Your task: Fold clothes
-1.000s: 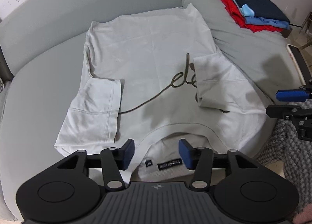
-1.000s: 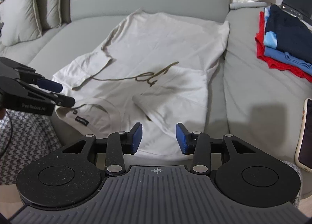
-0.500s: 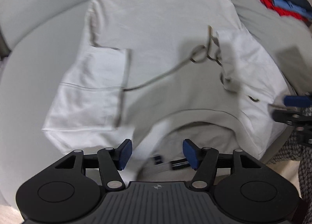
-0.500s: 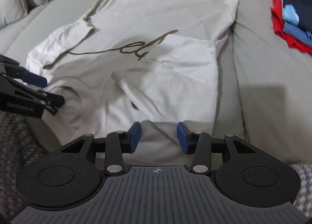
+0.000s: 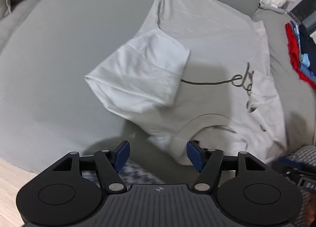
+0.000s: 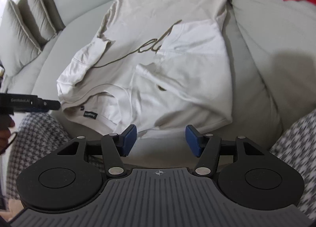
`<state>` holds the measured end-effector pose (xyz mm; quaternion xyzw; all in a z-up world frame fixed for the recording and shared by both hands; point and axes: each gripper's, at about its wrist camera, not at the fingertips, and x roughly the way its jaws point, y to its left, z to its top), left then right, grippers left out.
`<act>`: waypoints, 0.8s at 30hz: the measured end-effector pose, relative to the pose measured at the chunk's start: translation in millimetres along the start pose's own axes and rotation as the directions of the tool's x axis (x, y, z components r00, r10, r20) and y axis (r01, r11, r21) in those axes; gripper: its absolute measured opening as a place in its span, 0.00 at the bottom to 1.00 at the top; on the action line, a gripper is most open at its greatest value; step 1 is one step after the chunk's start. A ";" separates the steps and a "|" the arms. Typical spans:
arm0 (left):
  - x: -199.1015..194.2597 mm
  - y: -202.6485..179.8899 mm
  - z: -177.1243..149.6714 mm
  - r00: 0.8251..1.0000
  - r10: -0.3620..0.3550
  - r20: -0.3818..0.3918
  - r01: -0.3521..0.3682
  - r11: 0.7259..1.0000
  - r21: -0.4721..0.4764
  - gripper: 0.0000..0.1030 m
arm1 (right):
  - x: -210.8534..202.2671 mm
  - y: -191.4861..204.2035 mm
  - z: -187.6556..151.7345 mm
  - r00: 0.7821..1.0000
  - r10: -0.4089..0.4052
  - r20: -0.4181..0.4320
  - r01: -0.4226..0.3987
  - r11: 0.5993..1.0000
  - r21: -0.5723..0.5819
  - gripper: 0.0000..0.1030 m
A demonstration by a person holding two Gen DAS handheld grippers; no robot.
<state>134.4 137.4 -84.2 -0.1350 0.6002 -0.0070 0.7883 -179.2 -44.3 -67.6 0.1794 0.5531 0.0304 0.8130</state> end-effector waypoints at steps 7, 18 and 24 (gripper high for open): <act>23.1 -4.4 12.6 0.996 0.066 -0.054 -0.071 0.993 -0.098 0.56 | 12.0 -21.5 6.7 0.999 0.040 -0.028 -0.033 0.975 0.221 0.59; 39.5 -4.5 13.1 0.992 0.100 -0.076 -0.108 0.989 -0.097 0.57 | 9.3 -45.8 4.8 0.999 0.029 -0.035 -0.010 0.886 0.464 0.59; 43.4 -3.1 10.8 0.993 0.102 -0.064 -0.108 0.991 -0.085 0.58 | 29.5 -70.9 -5.9 0.999 0.034 0.009 -0.033 0.823 0.567 0.63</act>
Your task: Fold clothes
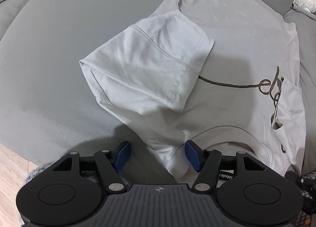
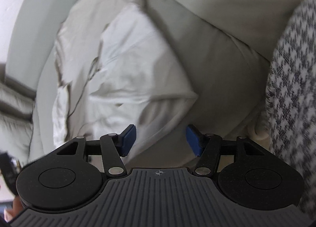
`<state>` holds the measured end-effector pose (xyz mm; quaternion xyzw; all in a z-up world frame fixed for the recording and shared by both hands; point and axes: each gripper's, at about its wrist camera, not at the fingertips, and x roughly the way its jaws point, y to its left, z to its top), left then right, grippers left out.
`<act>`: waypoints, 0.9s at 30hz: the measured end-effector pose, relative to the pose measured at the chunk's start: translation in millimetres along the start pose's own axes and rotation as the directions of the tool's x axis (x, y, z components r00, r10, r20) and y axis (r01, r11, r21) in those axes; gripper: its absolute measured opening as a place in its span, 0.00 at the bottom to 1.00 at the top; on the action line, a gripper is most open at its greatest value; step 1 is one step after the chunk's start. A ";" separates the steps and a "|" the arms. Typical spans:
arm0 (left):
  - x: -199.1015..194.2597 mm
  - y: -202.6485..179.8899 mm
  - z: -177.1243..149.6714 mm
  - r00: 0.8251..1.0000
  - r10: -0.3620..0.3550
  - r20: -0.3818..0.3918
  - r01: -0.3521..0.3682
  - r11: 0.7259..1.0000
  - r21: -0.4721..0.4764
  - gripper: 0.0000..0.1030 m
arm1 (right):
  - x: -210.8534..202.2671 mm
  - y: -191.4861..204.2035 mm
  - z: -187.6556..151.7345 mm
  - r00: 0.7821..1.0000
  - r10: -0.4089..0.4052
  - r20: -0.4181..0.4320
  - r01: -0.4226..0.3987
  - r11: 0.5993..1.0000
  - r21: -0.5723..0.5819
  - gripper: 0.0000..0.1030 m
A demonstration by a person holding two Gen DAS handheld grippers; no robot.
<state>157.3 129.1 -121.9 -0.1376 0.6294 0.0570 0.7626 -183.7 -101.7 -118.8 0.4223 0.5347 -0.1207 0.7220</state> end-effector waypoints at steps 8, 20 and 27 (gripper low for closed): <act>-12.4 17.2 -1.6 0.998 -0.045 0.041 0.047 0.998 -0.040 0.08 | -3.7 -11.0 -10.3 0.997 0.035 0.070 -0.034 0.999 -0.010 0.44; -11.9 9.2 -5.6 0.998 -0.057 0.033 0.058 0.998 -0.029 0.22 | -20.6 -18.4 1.6 0.996 0.032 0.088 -0.035 0.999 0.031 0.40; -6.1 -10.3 -7.8 0.998 -0.045 0.045 0.042 0.997 0.061 0.39 | -11.7 -13.2 3.9 0.992 0.036 0.117 -0.032 0.999 -0.032 0.44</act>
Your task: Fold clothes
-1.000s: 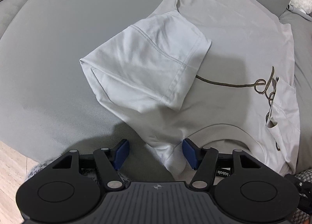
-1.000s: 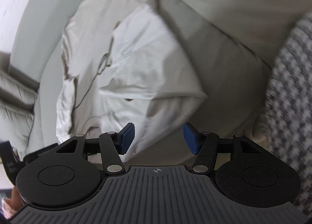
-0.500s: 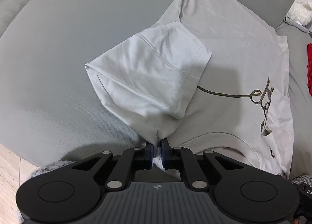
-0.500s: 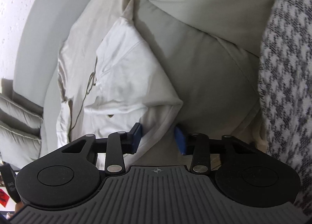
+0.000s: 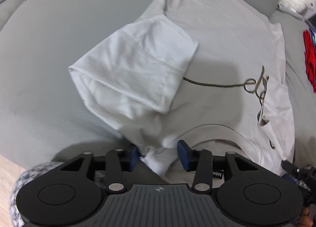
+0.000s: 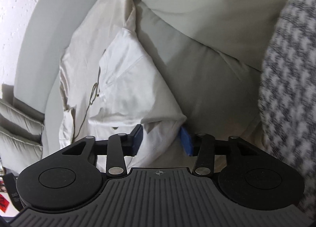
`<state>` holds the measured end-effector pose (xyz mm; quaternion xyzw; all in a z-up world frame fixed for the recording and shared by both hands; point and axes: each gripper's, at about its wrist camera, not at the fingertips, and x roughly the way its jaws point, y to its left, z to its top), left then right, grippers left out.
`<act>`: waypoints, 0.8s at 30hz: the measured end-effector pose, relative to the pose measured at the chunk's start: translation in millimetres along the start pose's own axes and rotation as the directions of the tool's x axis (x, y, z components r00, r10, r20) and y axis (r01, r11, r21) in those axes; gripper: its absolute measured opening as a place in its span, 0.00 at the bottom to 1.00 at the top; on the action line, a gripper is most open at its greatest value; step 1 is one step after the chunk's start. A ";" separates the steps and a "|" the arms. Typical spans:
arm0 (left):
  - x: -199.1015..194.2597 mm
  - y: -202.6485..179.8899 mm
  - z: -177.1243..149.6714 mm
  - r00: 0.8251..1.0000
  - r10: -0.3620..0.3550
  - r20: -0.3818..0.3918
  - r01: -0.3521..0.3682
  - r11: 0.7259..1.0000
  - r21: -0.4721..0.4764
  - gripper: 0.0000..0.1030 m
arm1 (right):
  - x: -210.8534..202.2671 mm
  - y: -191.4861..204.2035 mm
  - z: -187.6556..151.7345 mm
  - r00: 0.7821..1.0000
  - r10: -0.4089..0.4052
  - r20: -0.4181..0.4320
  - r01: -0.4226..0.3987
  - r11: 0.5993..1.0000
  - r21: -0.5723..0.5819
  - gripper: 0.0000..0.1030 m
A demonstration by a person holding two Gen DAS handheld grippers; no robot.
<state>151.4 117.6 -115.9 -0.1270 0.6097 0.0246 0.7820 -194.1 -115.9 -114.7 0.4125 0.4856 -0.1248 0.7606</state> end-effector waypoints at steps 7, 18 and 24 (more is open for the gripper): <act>-8.1 -1.9 -0.1 1.000 0.011 0.028 -0.012 0.999 0.041 0.07 | -10.7 1.6 5.6 0.997 0.074 0.021 -0.072 0.993 -0.094 0.03; -37.1 -21.7 -16.2 0.999 0.034 0.034 -0.037 0.995 0.094 0.06 | -62.9 30.2 11.2 0.993 -0.105 0.060 0.119 0.936 -0.330 0.02; -44.2 -34.3 -50.8 0.998 0.058 -0.001 -0.058 0.988 0.145 0.06 | -90.9 26.3 3.5 0.989 -0.136 0.059 0.148 0.927 -0.346 0.02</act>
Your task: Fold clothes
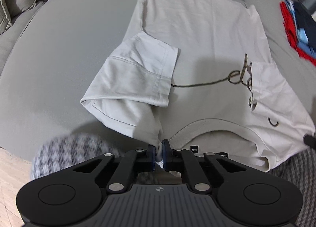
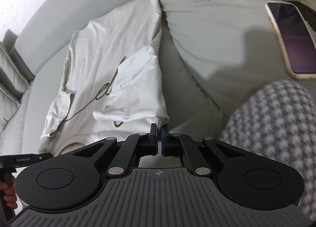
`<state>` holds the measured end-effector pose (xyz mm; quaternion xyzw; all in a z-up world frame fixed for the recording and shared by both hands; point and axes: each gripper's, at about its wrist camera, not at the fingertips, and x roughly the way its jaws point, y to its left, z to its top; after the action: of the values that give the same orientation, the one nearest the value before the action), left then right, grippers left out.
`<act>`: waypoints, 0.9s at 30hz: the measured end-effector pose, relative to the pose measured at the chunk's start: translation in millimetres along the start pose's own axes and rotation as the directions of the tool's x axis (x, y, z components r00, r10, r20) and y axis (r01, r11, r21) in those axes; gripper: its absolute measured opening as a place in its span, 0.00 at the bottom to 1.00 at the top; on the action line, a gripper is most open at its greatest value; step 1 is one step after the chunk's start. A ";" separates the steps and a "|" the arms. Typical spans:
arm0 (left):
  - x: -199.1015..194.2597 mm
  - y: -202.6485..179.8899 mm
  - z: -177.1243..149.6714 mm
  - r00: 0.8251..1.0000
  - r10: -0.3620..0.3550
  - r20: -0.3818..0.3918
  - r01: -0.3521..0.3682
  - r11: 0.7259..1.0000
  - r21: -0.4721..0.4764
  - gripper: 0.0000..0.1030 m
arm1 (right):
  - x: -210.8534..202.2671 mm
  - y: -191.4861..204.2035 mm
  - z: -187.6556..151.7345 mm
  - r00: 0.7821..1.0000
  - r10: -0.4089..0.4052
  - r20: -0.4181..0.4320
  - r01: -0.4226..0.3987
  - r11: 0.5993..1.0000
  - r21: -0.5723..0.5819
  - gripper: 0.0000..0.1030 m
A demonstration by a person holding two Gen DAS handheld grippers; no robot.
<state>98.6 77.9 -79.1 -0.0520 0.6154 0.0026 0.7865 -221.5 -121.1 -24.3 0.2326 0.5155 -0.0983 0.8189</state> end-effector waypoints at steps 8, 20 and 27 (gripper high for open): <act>-1.1 1.3 10.6 1.000 0.022 -0.001 -0.022 1.000 -0.007 0.33 | 9.1 6.6 4.7 0.998 -0.027 -0.058 0.021 0.995 -0.098 0.45; 14.2 10.7 163.4 0.955 0.004 0.296 -0.030 0.996 0.084 0.36 | 38.9 52.4 144.5 0.966 0.028 0.256 0.065 0.935 -0.349 0.47; 82.7 17.7 263.6 0.931 0.008 0.364 -0.047 0.994 0.098 0.38 | 124.4 75.2 223.1 0.964 0.025 0.266 0.091 0.905 -0.415 0.45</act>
<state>372.5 113.0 -98.0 -0.0005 0.4595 -0.0092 0.8881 42.7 -153.3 -33.6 0.0251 0.4141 -0.0281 0.9094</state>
